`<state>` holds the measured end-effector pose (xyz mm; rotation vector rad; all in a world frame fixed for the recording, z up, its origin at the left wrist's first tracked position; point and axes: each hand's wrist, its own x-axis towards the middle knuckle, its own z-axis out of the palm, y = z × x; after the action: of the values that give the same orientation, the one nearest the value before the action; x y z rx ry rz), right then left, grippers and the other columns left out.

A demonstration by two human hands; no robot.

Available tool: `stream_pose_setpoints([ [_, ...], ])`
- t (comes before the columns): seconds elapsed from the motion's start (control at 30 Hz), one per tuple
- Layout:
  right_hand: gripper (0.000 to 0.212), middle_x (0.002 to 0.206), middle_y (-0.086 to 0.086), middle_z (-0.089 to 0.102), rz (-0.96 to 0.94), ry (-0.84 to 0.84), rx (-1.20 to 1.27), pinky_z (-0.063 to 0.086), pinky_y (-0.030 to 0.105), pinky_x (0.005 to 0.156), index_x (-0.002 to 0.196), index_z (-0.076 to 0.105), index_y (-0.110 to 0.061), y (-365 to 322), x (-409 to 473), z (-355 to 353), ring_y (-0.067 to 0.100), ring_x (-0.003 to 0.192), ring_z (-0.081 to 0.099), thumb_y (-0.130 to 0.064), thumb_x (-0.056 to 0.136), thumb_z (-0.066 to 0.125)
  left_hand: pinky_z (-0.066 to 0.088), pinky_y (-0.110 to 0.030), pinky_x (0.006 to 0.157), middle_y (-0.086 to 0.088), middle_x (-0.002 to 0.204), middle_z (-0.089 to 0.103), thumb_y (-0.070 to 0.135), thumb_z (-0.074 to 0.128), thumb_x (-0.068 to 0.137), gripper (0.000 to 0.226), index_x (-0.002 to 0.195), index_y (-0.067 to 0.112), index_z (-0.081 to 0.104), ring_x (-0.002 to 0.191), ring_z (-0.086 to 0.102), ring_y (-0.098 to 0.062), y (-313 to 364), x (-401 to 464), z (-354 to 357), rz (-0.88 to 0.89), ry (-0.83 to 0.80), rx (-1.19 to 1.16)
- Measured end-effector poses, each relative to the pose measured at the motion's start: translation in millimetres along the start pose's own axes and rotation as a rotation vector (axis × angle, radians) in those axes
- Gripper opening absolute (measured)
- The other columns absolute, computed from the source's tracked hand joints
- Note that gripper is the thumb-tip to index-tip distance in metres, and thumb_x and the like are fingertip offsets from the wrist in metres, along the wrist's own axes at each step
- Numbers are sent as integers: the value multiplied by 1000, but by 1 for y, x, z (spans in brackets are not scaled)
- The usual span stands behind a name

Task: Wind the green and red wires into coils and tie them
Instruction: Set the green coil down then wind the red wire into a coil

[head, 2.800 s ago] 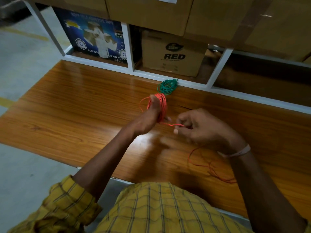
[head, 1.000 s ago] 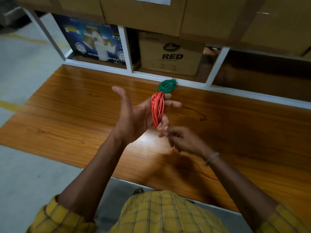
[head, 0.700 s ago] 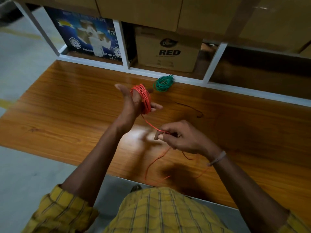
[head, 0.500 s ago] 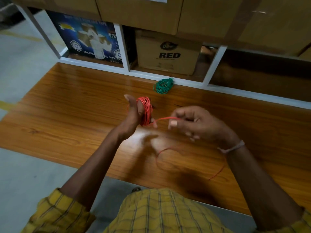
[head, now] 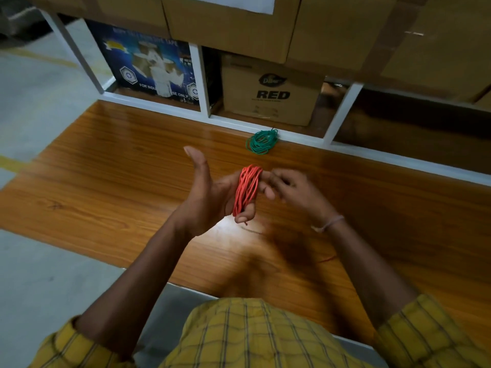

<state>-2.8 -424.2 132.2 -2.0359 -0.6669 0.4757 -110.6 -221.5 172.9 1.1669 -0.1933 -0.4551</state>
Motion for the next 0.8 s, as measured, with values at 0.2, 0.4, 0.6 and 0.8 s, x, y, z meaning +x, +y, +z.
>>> stream_pose_setpoints([
  [0.2,32,56,-11,59,-98,-81,-224,36,21,59,87,77,-19,10,-29,42,-4,54,53,-32,108,55,52,-43,90,-23,152,53,91,-19,71,133,158,7,35,96,65,-35,14,10,-9,128,219,-45],
  [0.4,18,57,-7,51,-257,-245,-318,33,28,54,88,69,-22,-22,-44,35,5,53,50,-34,101,64,52,-48,108,2,106,82,78,-30,81,110,124,26,57,113,73,-40,30,25,-15,160,541,167],
  [0.6,18,66,-6,65,-224,-260,-17,51,27,48,95,73,-9,-69,-42,-26,9,52,63,-23,103,65,56,-58,96,-20,92,76,110,0,52,136,135,17,55,93,72,-43,3,16,-29,-67,432,700],
  [0.8,21,82,-9,68,-181,18,111,48,20,61,101,73,-10,-64,-1,-47,7,67,61,-27,105,61,45,-35,68,-37,124,62,108,6,59,135,139,10,52,74,66,-35,-4,-8,-21,-67,142,422],
])
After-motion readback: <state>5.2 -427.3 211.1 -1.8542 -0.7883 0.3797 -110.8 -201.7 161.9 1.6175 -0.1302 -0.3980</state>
